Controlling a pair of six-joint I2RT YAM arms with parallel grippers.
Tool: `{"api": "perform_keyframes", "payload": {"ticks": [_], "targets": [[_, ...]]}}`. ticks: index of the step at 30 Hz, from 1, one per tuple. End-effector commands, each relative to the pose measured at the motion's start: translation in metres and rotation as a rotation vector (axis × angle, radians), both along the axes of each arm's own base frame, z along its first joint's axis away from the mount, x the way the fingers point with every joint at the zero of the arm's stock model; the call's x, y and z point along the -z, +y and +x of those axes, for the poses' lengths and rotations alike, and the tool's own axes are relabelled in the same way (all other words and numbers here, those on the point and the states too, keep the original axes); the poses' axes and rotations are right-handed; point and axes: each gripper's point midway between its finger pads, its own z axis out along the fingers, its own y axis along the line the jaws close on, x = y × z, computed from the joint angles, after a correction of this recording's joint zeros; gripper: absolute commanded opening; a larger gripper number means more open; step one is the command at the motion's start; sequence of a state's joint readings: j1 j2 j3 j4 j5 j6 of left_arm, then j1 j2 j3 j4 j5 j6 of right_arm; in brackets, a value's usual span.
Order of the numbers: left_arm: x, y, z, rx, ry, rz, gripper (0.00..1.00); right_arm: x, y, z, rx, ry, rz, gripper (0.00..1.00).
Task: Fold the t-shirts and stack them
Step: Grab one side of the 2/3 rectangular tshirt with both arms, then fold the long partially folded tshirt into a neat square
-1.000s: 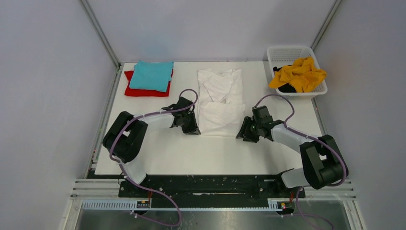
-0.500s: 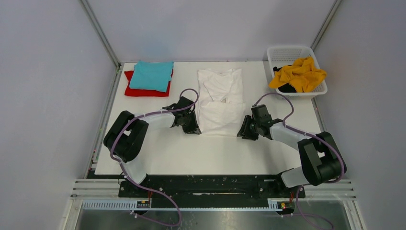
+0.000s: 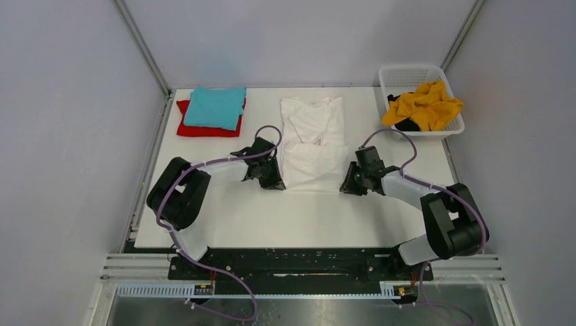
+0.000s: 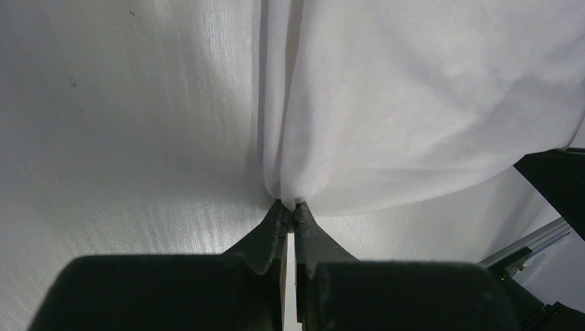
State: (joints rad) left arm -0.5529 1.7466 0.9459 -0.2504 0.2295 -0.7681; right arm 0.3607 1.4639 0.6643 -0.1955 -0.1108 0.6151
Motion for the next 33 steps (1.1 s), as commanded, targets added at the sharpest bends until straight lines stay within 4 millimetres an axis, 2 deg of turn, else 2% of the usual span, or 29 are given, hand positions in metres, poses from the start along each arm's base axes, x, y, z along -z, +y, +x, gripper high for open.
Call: {"api": "perform_keyframes", "payload": {"ticks": [1,6,9,13,15,18,22,26,29,33], "targets": [[0.007,0.013,-0.002,-0.019,-0.014,0.06,0.0,0.02,-0.019,-0.012,0.004,0.053,-0.1,0.2],[0.003,0.013,-0.003,-0.013,-0.022,0.054,0.0,0.018,-0.009,-0.009,-0.022,0.019,-0.046,0.0],[-0.001,0.014,-0.009,-0.009,-0.024,0.042,0.0,0.007,-0.005,-0.011,-0.048,-0.026,-0.011,0.0],[-0.012,0.018,-0.027,0.004,-0.032,0.01,0.0,-0.012,-0.001,-0.024,-0.108,-0.081,0.033,0.0],[-0.024,0.016,-0.039,0.031,-0.041,-0.034,0.0,-0.031,0.01,-0.032,-0.189,-0.164,0.084,0.0],[-0.046,0.012,-0.061,0.091,-0.056,-0.121,0.0,-0.05,0.026,-0.054,-0.331,-0.239,0.101,0.0],[-0.068,0.016,-0.092,0.138,-0.057,-0.183,0.0,-0.066,0.045,-0.09,-0.45,-0.252,0.16,0.0],[-0.086,0.038,-0.116,0.113,-0.092,-0.16,0.0,-0.086,0.048,-0.114,-0.457,-0.271,0.242,0.0],[-0.106,0.052,-0.117,0.085,-0.187,-0.157,0.0,-0.106,0.046,-0.121,-0.45,-0.326,0.293,0.0],[-0.129,0.062,-0.105,0.038,-0.279,-0.125,0.0,-0.13,0.049,-0.121,-0.45,-0.383,0.334,0.0]]}}
